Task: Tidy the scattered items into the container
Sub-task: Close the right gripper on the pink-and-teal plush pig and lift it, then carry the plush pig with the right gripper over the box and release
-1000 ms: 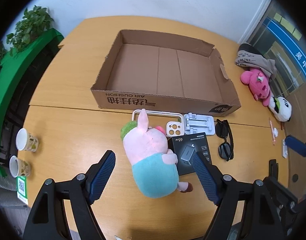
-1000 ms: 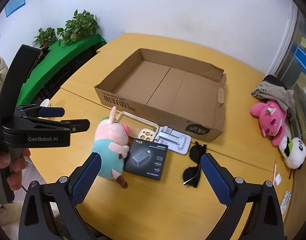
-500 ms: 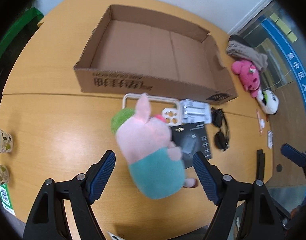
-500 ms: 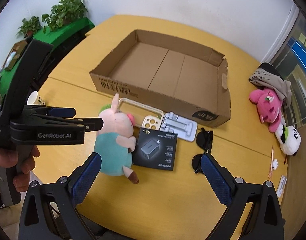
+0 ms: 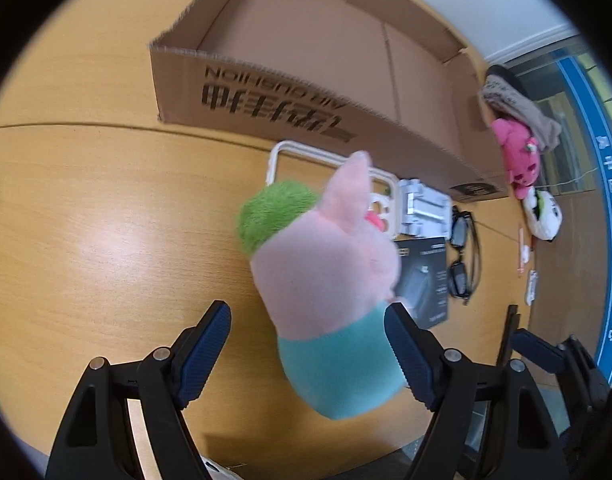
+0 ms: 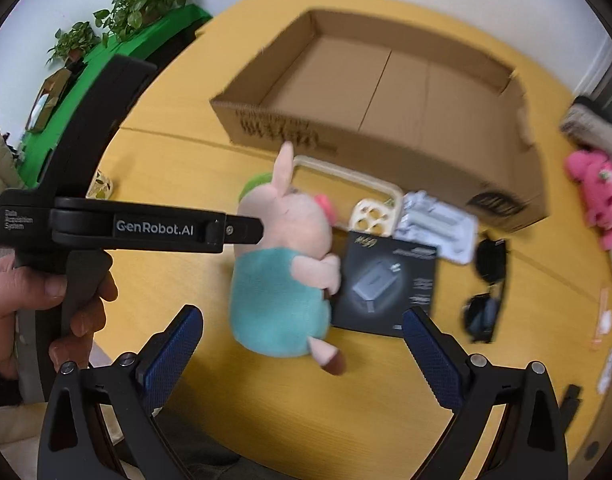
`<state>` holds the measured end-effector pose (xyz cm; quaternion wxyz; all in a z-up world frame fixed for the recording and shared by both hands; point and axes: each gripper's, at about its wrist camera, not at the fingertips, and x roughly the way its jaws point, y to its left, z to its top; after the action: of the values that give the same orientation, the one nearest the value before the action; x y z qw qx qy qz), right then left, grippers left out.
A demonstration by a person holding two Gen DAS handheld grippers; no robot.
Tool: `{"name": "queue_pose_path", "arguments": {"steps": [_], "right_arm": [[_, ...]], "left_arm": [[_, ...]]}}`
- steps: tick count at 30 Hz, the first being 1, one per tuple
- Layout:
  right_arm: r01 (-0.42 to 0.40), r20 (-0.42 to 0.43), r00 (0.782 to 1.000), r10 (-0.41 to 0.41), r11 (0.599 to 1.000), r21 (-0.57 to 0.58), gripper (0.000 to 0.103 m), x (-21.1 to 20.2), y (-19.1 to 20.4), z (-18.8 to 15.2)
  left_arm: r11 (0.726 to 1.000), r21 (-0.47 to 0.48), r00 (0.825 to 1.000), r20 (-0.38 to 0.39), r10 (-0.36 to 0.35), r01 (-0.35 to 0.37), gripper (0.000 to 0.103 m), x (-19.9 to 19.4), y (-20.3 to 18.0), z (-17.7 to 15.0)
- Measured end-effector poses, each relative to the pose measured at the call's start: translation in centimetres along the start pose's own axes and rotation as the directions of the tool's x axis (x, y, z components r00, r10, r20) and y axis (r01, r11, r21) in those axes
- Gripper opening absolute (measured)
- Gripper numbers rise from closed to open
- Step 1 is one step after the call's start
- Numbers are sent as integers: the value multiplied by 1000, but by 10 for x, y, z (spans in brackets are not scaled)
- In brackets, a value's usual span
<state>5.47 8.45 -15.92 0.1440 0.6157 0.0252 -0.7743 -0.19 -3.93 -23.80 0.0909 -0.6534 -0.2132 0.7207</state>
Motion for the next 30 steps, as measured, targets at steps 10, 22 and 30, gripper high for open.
{"name": "queue_pose_path", "arguments": {"steps": [10, 22, 30], "right_arm": [[-147, -195, 968, 159, 987, 71, 86, 103, -6, 3], [-148, -157, 977, 145, 989, -5, 74, 82, 15, 9], [-123, 140, 982, 124, 992, -13, 72, -24, 25, 53]], "left_arm": [[964, -152, 965, -111, -237, 219, 80, 49, 27, 8], [956, -105, 957, -62, -282, 275, 57, 16, 17, 1], [958, 112, 947, 159, -280, 264, 56, -97, -39, 33]]}}
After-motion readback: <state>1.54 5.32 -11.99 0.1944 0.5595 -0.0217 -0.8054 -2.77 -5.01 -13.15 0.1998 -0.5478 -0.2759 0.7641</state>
